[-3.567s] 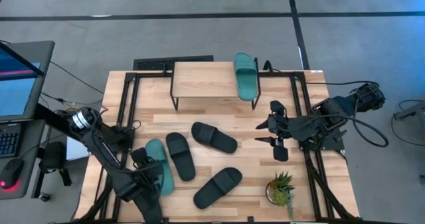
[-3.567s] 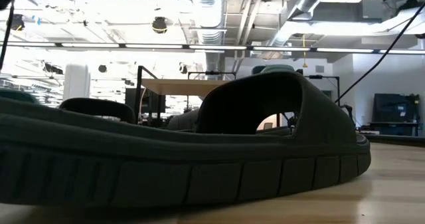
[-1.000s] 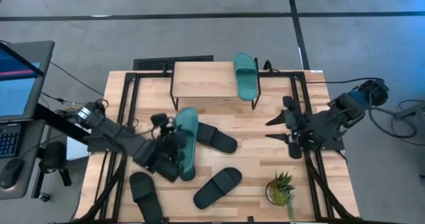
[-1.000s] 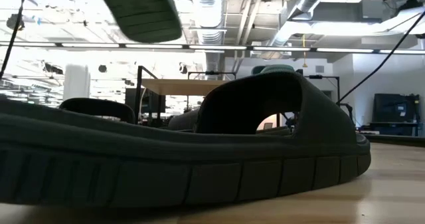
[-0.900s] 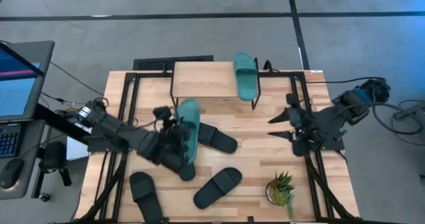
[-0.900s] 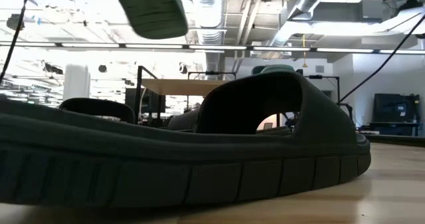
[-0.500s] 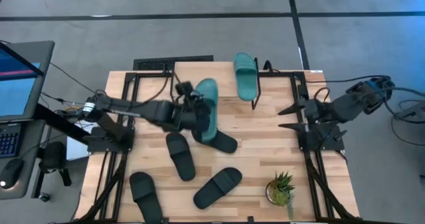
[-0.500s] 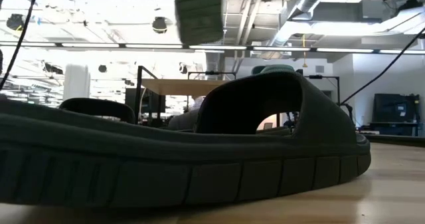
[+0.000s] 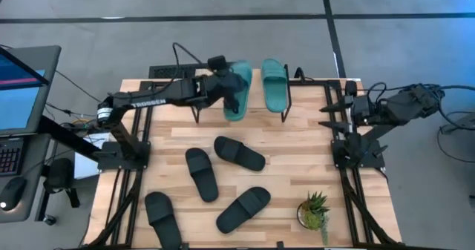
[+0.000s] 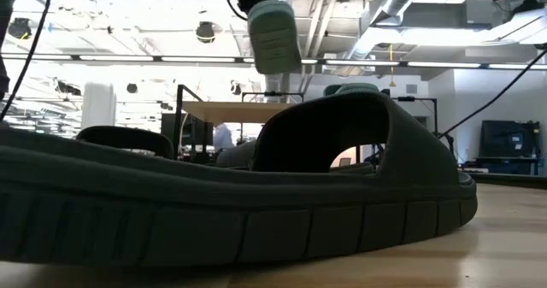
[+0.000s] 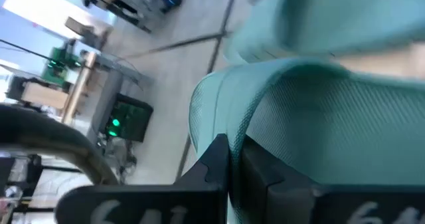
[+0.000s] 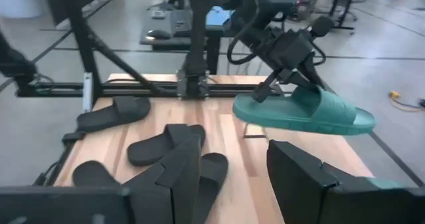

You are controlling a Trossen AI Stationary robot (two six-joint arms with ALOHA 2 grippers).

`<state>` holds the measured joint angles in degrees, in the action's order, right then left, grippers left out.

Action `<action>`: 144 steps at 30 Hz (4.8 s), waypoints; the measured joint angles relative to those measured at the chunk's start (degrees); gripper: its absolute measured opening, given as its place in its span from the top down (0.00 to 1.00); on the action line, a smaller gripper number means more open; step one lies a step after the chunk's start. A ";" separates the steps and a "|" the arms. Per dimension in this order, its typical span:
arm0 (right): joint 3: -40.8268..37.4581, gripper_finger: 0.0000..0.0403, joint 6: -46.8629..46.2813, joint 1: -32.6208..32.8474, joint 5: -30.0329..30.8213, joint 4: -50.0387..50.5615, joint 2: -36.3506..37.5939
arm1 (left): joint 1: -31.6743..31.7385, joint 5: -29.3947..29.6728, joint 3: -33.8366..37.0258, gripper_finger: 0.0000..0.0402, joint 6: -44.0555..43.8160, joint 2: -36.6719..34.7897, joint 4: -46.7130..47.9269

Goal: Pick and place slides into the shelf
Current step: Put the blue slipper on the shelf, then put the black slipper on the shelf

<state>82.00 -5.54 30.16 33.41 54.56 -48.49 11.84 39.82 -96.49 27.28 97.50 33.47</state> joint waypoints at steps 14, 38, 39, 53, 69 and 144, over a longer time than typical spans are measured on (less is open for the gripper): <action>0.00 0.60 0.17 -5.66 0.05 -0.60 0.20 | 7.18 -8.09 0.13 1.00 4.12 6.29 -5.69; 0.02 0.60 2.17 -5.46 -0.57 1.19 3.25 | 6.10 -5.31 -3.58 1.00 -0.37 10.26 -9.87; 0.02 0.60 2.47 -5.51 -0.56 1.15 3.30 | 5.88 -4.53 -4.78 1.00 -0.27 10.89 -9.63; 0.02 0.60 2.15 -5.51 -0.57 2.44 3.25 | 7.36 -3.61 -13.55 1.00 0.18 17.75 0.67; 0.02 0.60 1.56 -5.51 -0.57 3.41 3.91 | 7.41 -4.67 -13.53 1.00 -1.72 20.02 -1.55; 0.02 0.60 0.94 -5.51 -2.16 5.06 3.95 | 2.64 -3.22 -13.49 0.71 -0.21 21.33 -0.82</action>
<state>82.02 -4.60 24.64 31.24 59.61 -44.53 14.48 36.60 -109.97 27.07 118.83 32.64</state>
